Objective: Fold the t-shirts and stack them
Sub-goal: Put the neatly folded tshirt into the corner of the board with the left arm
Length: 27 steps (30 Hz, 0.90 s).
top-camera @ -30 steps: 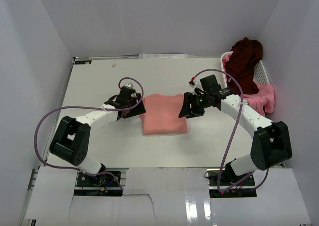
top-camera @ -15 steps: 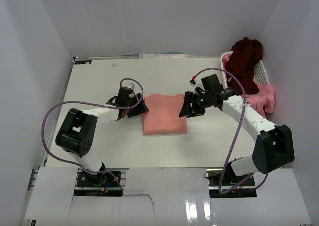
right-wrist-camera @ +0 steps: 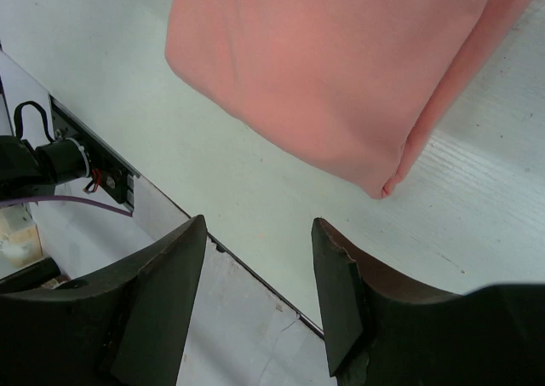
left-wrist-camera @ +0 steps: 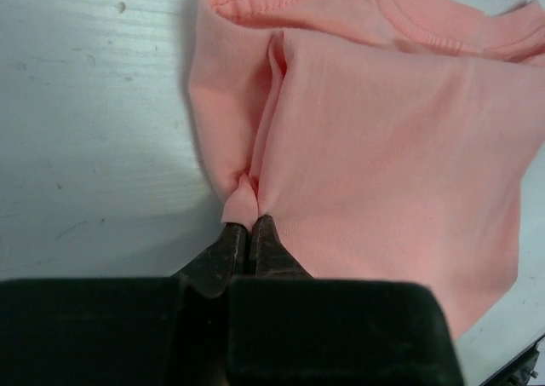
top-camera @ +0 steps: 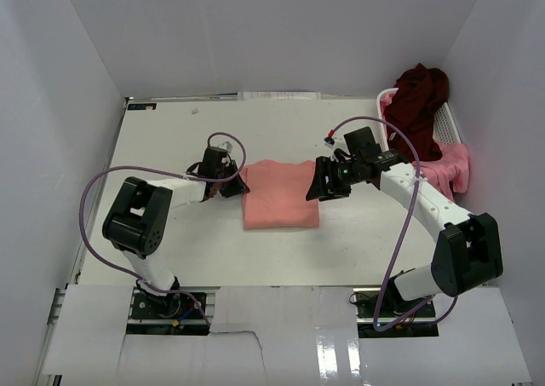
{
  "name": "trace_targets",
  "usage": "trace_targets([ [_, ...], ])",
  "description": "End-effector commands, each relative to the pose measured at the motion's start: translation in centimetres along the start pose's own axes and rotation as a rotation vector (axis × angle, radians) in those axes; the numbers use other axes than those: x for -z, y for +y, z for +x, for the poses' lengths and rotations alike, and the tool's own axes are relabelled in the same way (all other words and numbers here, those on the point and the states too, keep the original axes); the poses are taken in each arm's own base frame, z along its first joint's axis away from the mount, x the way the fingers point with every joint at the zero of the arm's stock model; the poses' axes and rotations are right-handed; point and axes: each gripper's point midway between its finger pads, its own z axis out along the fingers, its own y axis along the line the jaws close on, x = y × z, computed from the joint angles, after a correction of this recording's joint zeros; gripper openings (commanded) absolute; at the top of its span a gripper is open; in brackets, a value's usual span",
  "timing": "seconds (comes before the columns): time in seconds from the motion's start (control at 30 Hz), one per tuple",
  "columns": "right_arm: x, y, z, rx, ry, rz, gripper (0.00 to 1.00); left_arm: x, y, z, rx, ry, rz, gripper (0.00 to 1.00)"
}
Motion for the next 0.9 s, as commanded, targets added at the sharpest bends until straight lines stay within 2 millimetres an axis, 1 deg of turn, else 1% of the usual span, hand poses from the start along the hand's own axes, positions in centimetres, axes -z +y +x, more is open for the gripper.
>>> trace_targets([
  [0.0, 1.0, 0.9, -0.6, 0.035, -0.035, -0.023, 0.59, -0.9, 2.6, 0.6, 0.017, 0.044, -0.079, 0.00],
  [0.07, 1.2, 1.0, -0.7, 0.036, -0.039, -0.027, 0.59, -1.2, 3.2, -0.3, 0.024, 0.035, -0.090, 0.00],
  [0.1, 1.3, 1.1, -0.7, 0.038, -0.041, -0.027, 0.59, -1.3, 4.3, -0.9, 0.040, 0.032, -0.109, 0.00],
  [0.13, 1.3, 1.0, -0.6, 0.036, -0.039, -0.025, 0.59, -1.3, 4.7, -1.4, 0.047, 0.030, -0.109, 0.00],
  [0.17, 1.3, 1.1, -0.6, 0.039, -0.040, -0.027, 0.59, -1.4, 4.6, -2.0, 0.056, 0.035, -0.080, 0.00],
  [0.2, 1.3, 1.0, -0.5, 0.038, -0.038, -0.028, 0.59, -1.2, 5.4, -3.9, 0.089, 0.006, -0.064, 0.00],
  [0.23, 1.2, 1.1, -0.5, 0.038, -0.037, -0.032, 0.59, -1.4, 5.8, -4.4, 0.115, 0.008, -0.041, 0.00],
  [0.27, 1.0, 1.0, -0.5, 0.036, -0.032, -0.032, 0.59, -1.4, 5.8, -5.2, 0.128, 0.001, -0.008, 0.00],
  [0.3, 1.0, 1.1, -0.5, 0.039, -0.027, -0.042, 0.59, -1.1, 6.1, -7.0, 0.147, -0.018, 0.016, 0.00],
  [0.33, 1.0, 1.2, -0.5, 0.044, -0.024, -0.046, 0.59, -1.3, 6.7, -7.7, 0.141, -0.022, 0.003, 0.00],
  [0.4, 0.9, 1.4, -0.5, 0.051, -0.017, -0.057, 0.59, -1.0, 8.9, -9.1, 0.143, -0.044, -0.095, 0.00],
  [0.43, 0.9, 1.4, -0.5, 0.056, -0.015, -0.063, 0.59, -0.8, 8.8, -11.3, 0.121, -0.083, -0.112, 0.00],
  [0.47, 0.9, 1.5, -0.6, 0.061, -0.015, -0.068, 0.59, -1.0, 9.6, -11.5, 0.096, -0.069, -0.149, 0.00],
  [0.5, 0.9, 1.6, -0.5, 0.064, -0.011, -0.075, 0.59, -0.9, 10.5, -12.6, 0.082, -0.093, -0.197, 0.00],
  [0.53, 0.9, 1.7, -0.5, 0.071, -0.010, -0.081, 0.59, -0.7, 10.0, -15.0, 0.053, -0.136, -0.201, 0.00],
  [0.57, 0.9, 1.6, -0.4, 0.075, -0.008, -0.082, 0.59, -1.0, 10.6, -15.3, 0.016, -0.128, -0.227, 0.00],
  [0.6, 0.9, 1.7, -0.3, 0.079, -0.004, -0.088, 0.59, -1.1, 10.8, -16.4, -0.005, -0.144, -0.245, 0.00],
  [0.63, 0.8, 1.7, -0.2, 0.080, -0.002, -0.089, 0.59, -0.6, 10.6, -19.1, -0.035, -0.203, -0.273, 0.00],
  [0.67, 0.8, 1.6, -0.1, 0.083, 0.001, -0.090, 0.59, -1.1, 11.6, -19.4, -0.069, -0.193, -0.309, 0.00],
  [0.7, 0.8, 1.6, 0.0, 0.086, 0.001, -0.093, 0.59, -1.1, 11.9, -20.4, -0.086, -0.210, -0.329, 0.00],
  [0.73, 0.8, 1.7, 0.1, 0.086, 0.004, -0.097, 0.59, -0.5, 12.2, -22.6, -0.101, -0.263, -0.370, 0.00],
  [0.77, 0.7, 1.7, 0.2, 0.088, 0.009, -0.103, 0.59, -0.4, 12.7, -23.5, -0.108, -0.280, -0.385, 0.00],
  [0.8, 0.7, 1.8, 0.2, 0.085, 0.012, -0.107, 0.59, -0.9, 13.6, -23.8, -0.125, -0.275, -0.399, 0.00],
  [0.83, 0.7, 1.7, 0.3, 0.084, 0.016, -0.108, 0.59, -0.7, 13.8, -25.2, -0.134, -0.301, -0.408, 0.00],
  [0.87, 0.7, 1.8, 0.2, 0.086, 0.018, -0.111, 0.59, -0.6, 14.6, -25.9, -0.132, -0.313, -0.421, 0.00],
])
